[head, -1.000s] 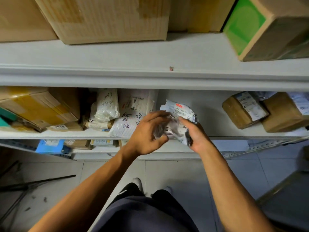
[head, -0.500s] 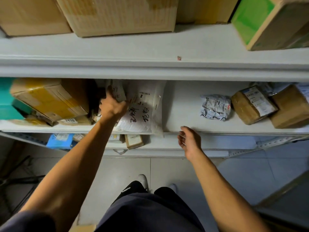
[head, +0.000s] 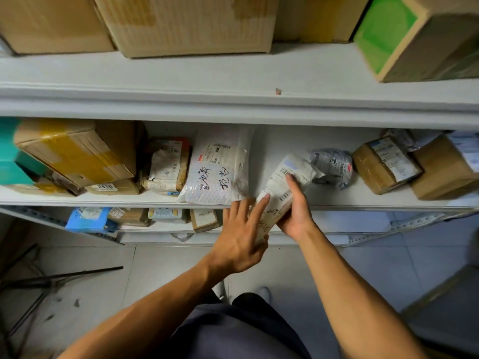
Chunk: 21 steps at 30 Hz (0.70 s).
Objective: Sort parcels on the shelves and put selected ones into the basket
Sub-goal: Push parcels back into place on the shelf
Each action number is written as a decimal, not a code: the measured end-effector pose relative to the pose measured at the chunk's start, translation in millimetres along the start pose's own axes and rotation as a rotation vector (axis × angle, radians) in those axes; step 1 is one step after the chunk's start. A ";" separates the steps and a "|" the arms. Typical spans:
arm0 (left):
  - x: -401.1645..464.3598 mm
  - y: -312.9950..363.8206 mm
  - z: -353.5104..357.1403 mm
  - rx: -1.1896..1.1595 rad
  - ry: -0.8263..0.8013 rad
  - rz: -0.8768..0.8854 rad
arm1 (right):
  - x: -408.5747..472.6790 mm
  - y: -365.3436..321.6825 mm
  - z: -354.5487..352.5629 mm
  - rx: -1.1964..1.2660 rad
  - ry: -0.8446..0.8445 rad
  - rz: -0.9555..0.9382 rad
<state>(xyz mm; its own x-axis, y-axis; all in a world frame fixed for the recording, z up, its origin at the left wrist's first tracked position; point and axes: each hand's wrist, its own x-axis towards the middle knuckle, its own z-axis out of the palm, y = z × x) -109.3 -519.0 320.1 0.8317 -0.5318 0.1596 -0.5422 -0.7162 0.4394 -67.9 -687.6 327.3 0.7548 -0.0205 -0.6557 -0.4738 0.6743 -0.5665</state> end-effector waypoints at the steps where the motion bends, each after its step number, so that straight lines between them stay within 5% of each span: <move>1: -0.2 2.4 4.0 -0.010 -0.035 -0.043 | -0.9 0.1 -5.1 -0.012 0.020 -0.016; 5: 12.4 23.6 6.8 -0.585 -0.094 -0.381 | -6.4 -0.1 -3.5 -0.181 0.131 -0.088; 7: 27.7 21.5 2.5 -1.173 -0.110 -0.626 | -11.2 -2.7 -10.9 -0.241 0.156 -0.170; 9: 36.0 12.1 -2.6 -1.925 -0.315 -0.844 | -16.2 -7.5 -28.2 -0.121 0.179 -0.229; 12: 40.2 8.5 -15.9 -2.477 -0.512 -0.781 | -20.1 -11.9 -55.6 -0.073 0.232 -0.249; 16: 51.2 16.1 -25.0 -2.370 -0.418 -0.702 | -21.4 -4.1 -65.9 -0.158 0.272 -0.286; 18: 58.4 18.1 -28.7 -1.883 -0.185 -0.660 | -21.4 -2.9 -61.4 -0.191 0.270 -0.335; 21: 62.7 17.8 -18.7 -1.127 0.003 -0.359 | -17.8 -4.1 -46.3 -0.255 0.201 -0.373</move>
<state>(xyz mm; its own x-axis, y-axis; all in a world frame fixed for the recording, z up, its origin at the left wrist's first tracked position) -64.6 -556.7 354.5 0.9161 -0.3790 -0.1308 0.1328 -0.0209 0.9909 -100.4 -724.2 318.2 0.8037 -0.3848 -0.4538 -0.3027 0.3922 -0.8686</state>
